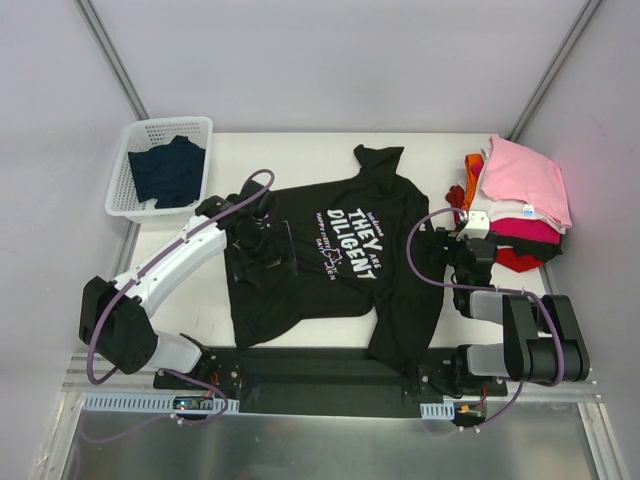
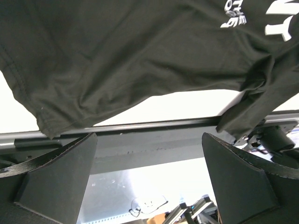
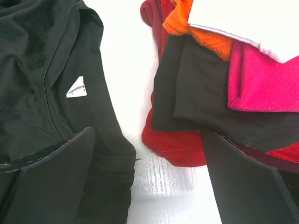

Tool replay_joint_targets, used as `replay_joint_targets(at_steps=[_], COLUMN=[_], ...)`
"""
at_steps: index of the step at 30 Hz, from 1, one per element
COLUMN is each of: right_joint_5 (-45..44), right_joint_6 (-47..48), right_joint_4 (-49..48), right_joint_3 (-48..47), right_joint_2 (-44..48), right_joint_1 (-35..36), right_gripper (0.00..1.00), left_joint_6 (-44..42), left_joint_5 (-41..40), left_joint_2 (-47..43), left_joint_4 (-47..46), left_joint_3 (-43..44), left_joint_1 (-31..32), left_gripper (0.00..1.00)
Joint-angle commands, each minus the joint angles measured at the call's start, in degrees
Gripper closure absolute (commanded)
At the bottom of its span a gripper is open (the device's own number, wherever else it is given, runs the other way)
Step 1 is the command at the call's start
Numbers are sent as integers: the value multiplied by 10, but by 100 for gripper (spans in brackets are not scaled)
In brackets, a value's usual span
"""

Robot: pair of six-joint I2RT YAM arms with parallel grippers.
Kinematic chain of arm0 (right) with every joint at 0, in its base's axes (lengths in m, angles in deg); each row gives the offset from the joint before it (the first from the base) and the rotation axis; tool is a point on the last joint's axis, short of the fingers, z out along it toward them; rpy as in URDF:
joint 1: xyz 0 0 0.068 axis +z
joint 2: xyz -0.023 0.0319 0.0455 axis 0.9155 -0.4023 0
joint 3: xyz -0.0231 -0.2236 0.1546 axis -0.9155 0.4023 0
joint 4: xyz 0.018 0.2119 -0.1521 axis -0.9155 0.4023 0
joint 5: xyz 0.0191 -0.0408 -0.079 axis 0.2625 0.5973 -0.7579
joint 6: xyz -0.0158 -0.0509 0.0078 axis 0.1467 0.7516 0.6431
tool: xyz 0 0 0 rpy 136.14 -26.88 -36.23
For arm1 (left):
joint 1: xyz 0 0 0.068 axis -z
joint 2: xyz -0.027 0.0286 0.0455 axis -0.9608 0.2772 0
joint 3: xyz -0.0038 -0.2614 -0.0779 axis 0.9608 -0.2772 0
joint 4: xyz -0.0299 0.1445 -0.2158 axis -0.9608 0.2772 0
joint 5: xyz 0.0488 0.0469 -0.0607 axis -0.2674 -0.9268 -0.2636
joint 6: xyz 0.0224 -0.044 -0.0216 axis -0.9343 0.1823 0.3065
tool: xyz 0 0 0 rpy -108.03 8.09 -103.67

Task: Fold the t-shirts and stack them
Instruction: Flatten out the tshirt

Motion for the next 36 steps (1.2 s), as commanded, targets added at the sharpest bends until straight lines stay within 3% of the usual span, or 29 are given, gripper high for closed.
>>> replay_joint_targets(at_steps=[1,15,36], right_joint_5=[-6,-7,-7], right_joint_6=[6,5,6], right_joint_4=[-41,-41,-39], right_joint_3=[-3,-3,-5], right_joint_2=[9,9,7], right_joint_1=[3,2,2], right_gripper=[0,0,0], left_joint_6=[15,31,-30], left_joint_5=[-14,-25,6], left_joint_2=[-26,-91,-4], left_joint_4=[25,33,35], left_joint_3=[-18,-77,-35], left_joint_1=[6,6,6], left_gripper=[4,4,5])
